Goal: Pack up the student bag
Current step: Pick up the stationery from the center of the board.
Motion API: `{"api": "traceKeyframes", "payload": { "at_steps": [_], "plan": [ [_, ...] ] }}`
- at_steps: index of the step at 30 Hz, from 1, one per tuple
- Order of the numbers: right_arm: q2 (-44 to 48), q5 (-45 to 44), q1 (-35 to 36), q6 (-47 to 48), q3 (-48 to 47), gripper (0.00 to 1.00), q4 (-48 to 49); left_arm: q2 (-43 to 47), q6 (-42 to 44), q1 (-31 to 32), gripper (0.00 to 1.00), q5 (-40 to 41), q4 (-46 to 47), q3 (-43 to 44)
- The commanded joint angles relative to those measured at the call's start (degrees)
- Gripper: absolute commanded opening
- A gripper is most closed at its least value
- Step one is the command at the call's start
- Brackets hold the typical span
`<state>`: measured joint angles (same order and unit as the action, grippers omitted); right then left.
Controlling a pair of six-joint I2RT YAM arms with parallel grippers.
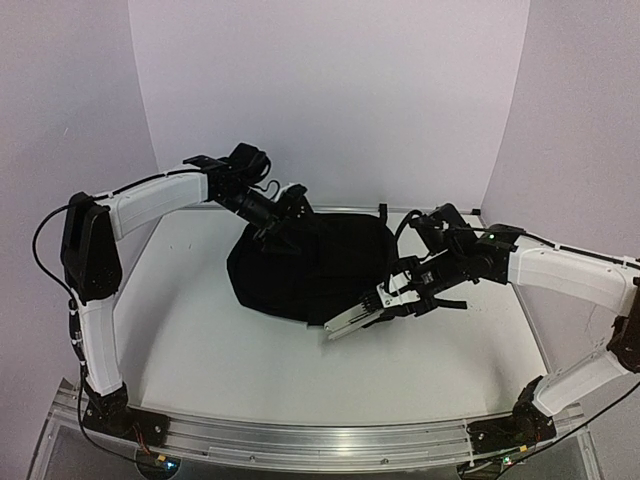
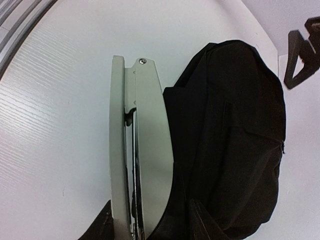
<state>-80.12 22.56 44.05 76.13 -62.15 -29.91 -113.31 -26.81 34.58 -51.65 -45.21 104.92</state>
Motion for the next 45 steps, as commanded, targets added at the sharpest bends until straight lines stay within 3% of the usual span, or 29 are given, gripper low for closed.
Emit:
{"api": "traceKeyframes", "payload": {
  "at_steps": [1,11,18,35,45],
  "plan": [
    [2.46,5.52,0.67,4.50,-2.11,0.24,3.04,-2.77,6.84,2.79,0.99,-5.52,-2.47,3.38],
    [5.91,11.07,0.68,9.73,0.75,0.21,10.96,-5.60,10.74,8.21,0.96,-15.33,-1.05,1.28],
    [1.84,9.93,0.68,5.50,-3.68,0.21,14.28,-3.40,15.22,8.58,0.89,-16.18,-0.14,-2.28],
    [-3.59,8.20,0.68,6.44,-6.42,0.20,21.85,-3.25,18.98,11.02,0.81,-15.70,-2.18,-2.18],
    [-5.28,8.73,0.68,6.40,-6.16,0.21,28.05,-2.89,20.41,11.56,0.65,-15.55,-3.38,-2.43]
  ]
}}
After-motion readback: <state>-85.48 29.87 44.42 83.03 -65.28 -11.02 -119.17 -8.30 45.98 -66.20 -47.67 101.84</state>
